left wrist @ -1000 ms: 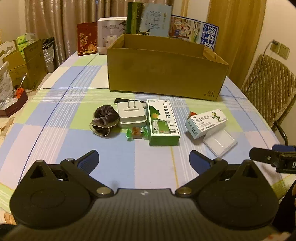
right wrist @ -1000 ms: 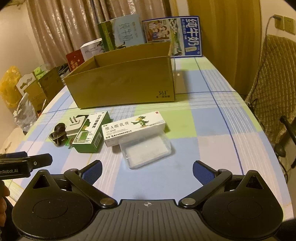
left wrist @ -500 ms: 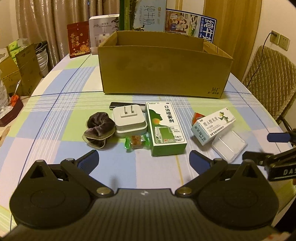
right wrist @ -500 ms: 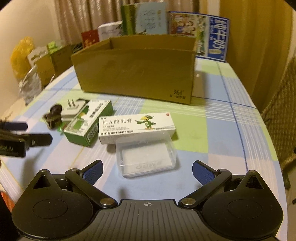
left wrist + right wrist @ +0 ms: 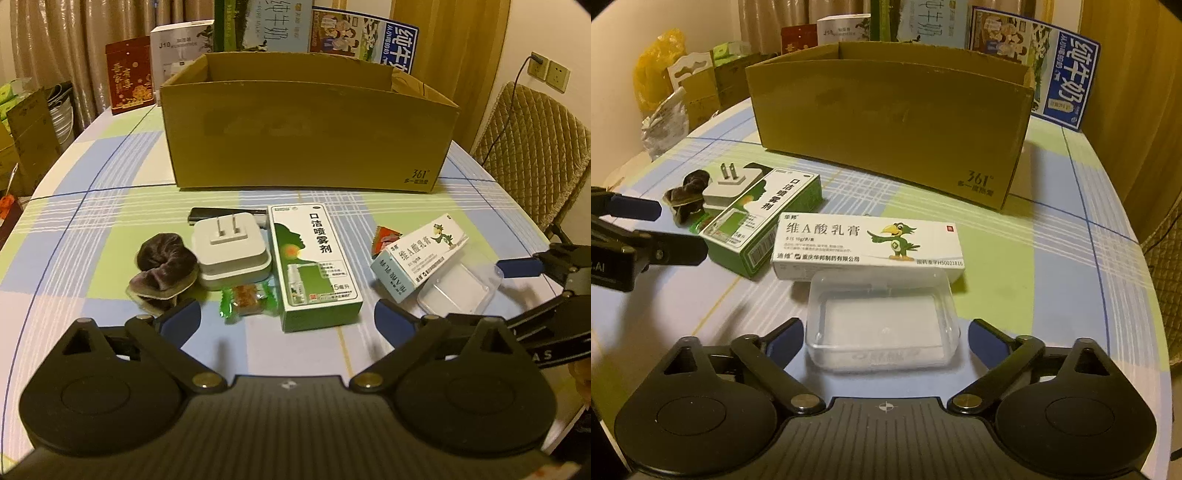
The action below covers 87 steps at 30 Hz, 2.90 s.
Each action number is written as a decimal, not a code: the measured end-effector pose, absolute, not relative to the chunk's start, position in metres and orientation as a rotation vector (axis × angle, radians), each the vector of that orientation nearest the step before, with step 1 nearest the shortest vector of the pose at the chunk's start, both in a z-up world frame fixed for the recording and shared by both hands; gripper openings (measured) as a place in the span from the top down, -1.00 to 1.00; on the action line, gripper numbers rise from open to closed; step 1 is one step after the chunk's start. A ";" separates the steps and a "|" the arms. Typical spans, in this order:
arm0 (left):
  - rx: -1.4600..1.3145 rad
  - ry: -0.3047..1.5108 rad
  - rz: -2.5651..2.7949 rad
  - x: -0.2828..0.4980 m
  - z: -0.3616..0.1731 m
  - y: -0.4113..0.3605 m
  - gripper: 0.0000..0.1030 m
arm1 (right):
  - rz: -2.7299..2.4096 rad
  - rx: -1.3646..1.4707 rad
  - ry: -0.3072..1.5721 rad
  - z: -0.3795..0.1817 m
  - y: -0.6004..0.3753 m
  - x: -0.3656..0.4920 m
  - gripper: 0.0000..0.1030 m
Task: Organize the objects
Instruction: 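Grasp the clear plastic container with the right tool, then grasp the green-and-white spray box with the left tool, then carry the spray box and clear container in both tools over the cardboard box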
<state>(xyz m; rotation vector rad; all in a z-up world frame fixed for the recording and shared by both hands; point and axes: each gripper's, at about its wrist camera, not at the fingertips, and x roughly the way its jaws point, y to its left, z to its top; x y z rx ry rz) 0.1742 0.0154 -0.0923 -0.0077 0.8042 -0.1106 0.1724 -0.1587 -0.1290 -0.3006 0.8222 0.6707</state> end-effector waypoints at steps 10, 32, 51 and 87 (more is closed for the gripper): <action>0.021 0.797 -0.137 0.190 -0.100 0.003 -0.70 | 0.622 -0.184 0.873 -0.128 -0.168 0.182 -0.61; 0.102 0.856 -0.176 0.145 -0.108 -0.024 0.01 | 0.536 -0.116 0.909 -0.116 -0.186 0.145 -0.61; 0.122 0.841 -0.186 0.164 -0.114 -0.023 -0.20 | 0.512 -0.190 0.906 -0.129 -0.178 0.142 -0.63; 0.077 0.788 -0.137 0.127 -0.051 -0.014 0.02 | 0.505 -0.069 0.806 -0.065 -0.173 0.113 -0.62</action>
